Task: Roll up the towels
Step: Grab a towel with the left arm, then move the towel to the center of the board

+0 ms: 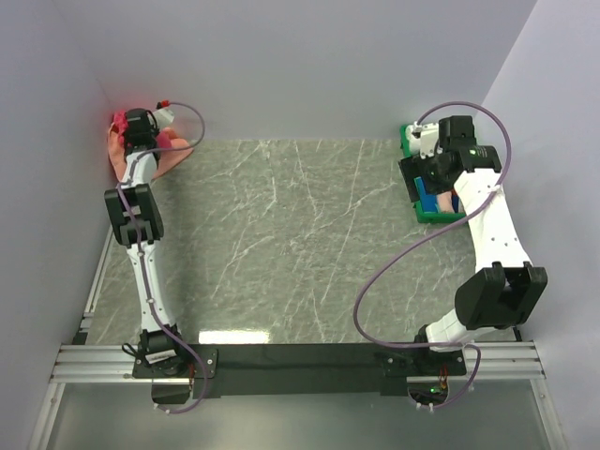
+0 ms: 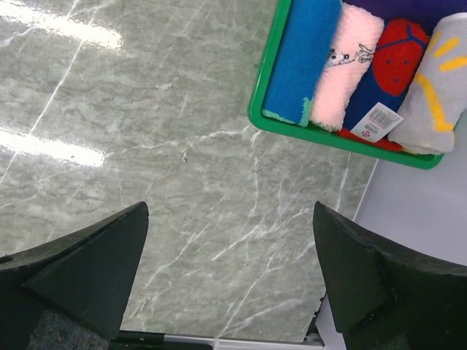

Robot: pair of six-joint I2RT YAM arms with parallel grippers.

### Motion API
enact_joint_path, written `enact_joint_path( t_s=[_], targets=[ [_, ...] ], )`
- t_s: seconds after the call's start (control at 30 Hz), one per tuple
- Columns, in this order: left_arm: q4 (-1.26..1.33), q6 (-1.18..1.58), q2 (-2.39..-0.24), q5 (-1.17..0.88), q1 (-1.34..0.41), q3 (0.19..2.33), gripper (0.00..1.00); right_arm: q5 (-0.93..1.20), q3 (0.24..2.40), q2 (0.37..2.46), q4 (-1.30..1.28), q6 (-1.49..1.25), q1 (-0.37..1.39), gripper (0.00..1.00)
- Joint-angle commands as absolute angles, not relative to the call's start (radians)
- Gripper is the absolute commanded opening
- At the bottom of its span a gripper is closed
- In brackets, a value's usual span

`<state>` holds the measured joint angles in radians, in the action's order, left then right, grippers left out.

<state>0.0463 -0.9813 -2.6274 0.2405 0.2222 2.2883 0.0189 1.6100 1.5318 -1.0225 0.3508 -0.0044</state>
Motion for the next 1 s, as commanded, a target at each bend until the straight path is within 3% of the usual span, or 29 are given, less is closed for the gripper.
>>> enact_joint_path(
  t_s=[0.0,0.13,0.4,0.7,0.87,0.97],
  targets=[
    [0.156,-0.968,-2.490,0.203,0.224,2.333,0.00,0.009,1.644,1.473,-1.031,0.341,-0.005,1.00],
    [0.063,-0.815,-2.289,0.106,0.233,2.329,0.00,0.029,1.631,1.451,-1.017,0.336,-0.005,1.00],
    [-0.372,-0.687,-1.832,-0.328,0.180,2.143,0.00,0.104,1.614,1.428,-1.000,0.324,-0.006,1.00],
    [-0.753,-0.421,-1.612,-0.675,0.091,1.991,0.00,0.290,1.539,1.413,-1.037,0.368,-0.006,1.00],
    [-0.873,-0.374,-1.578,-0.932,0.087,1.854,0.19,0.421,1.505,1.434,-1.072,0.399,-0.005,1.00],
    [-0.923,-0.394,-1.592,-0.911,0.089,1.726,0.31,0.484,1.480,1.453,-1.092,0.408,-0.005,1.00]
  ],
)
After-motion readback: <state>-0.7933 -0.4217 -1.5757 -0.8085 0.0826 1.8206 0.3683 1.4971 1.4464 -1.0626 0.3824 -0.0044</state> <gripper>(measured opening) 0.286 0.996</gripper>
